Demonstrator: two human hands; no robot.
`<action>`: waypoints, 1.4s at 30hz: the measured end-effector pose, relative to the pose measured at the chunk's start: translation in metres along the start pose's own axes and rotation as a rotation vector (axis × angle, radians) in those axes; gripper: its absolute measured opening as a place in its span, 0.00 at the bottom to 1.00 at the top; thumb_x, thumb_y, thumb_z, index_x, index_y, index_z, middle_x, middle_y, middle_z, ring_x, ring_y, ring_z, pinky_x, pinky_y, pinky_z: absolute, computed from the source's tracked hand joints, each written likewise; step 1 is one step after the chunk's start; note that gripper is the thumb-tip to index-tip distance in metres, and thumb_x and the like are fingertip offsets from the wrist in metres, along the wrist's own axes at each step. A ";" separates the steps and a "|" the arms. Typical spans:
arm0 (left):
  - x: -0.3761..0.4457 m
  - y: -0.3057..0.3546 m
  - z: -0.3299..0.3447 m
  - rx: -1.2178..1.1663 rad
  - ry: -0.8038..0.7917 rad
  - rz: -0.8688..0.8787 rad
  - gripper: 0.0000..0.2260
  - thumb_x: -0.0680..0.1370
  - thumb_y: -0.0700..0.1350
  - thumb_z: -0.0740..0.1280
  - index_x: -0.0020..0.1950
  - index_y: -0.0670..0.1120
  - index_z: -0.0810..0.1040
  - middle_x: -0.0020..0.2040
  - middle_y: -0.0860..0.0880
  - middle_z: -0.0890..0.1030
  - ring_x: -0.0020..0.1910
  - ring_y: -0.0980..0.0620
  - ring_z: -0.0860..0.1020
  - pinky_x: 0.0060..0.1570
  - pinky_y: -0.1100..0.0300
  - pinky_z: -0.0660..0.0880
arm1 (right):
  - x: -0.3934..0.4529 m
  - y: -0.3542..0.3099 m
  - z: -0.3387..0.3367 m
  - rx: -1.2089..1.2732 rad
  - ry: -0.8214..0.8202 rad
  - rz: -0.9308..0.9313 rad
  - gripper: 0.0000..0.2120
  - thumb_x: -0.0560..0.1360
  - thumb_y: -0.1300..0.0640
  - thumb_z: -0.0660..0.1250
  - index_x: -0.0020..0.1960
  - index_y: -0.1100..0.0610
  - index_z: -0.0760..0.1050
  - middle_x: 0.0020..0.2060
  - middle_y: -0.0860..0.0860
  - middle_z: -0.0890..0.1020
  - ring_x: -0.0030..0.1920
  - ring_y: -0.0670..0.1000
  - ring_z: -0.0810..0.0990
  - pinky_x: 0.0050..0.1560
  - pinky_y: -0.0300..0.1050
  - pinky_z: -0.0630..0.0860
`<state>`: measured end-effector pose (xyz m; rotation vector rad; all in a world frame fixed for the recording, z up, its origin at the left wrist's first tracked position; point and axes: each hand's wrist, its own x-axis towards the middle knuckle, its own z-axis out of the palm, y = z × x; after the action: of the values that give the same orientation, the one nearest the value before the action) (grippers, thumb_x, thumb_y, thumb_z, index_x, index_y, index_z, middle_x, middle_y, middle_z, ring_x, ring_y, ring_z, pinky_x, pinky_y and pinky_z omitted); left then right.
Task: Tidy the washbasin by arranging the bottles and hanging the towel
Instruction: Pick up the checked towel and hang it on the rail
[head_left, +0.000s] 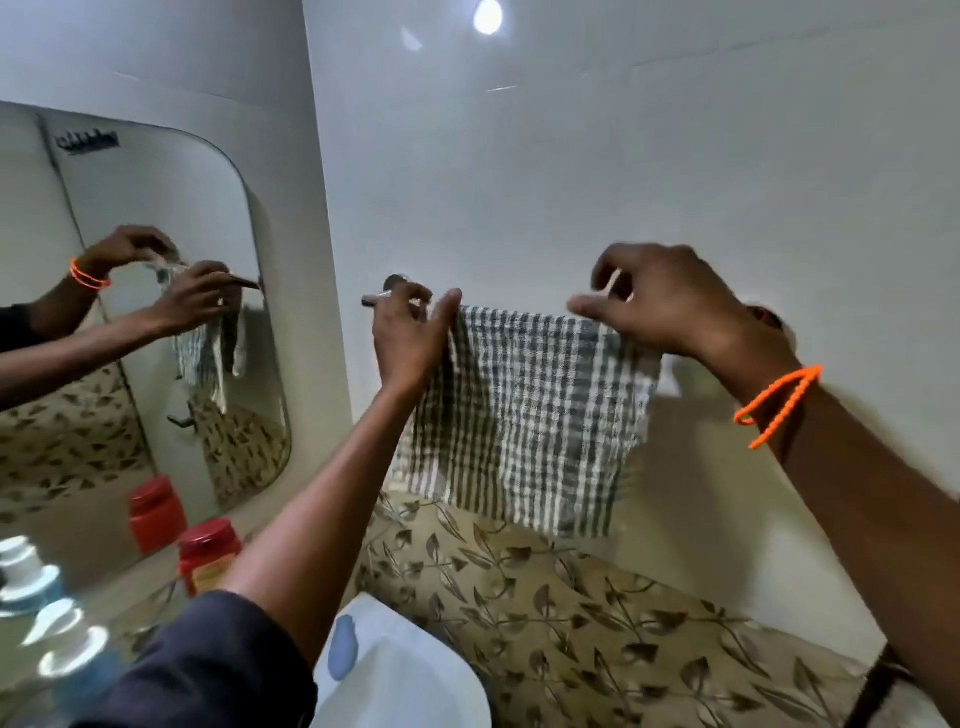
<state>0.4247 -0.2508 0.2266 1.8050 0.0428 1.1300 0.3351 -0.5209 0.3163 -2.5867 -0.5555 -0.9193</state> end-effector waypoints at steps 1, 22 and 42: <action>0.004 -0.001 -0.001 -0.001 0.019 -0.024 0.15 0.74 0.61 0.73 0.50 0.50 0.80 0.46 0.51 0.81 0.45 0.53 0.80 0.46 0.59 0.75 | -0.001 -0.002 0.001 0.013 -0.166 -0.007 0.18 0.69 0.40 0.76 0.52 0.49 0.80 0.46 0.52 0.86 0.47 0.54 0.83 0.53 0.50 0.79; 0.052 -0.013 -0.021 0.101 0.067 -0.155 0.15 0.67 0.64 0.76 0.35 0.53 0.81 0.38 0.55 0.87 0.38 0.56 0.85 0.42 0.60 0.78 | 0.000 0.024 -0.004 -0.048 -0.503 0.088 0.27 0.60 0.52 0.85 0.56 0.57 0.82 0.42 0.56 0.88 0.26 0.47 0.85 0.36 0.48 0.84; 0.030 -0.027 -0.004 0.447 0.067 0.030 0.25 0.83 0.64 0.53 0.58 0.53 0.86 0.67 0.47 0.73 0.68 0.44 0.69 0.66 0.43 0.71 | -0.068 0.012 0.056 -0.574 -0.079 -0.190 0.53 0.69 0.23 0.55 0.81 0.55 0.46 0.82 0.54 0.52 0.81 0.57 0.51 0.78 0.64 0.52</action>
<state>0.4507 -0.2191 0.2275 2.1620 0.3324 1.2741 0.3216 -0.5234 0.2287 -3.1312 -0.6428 -1.1839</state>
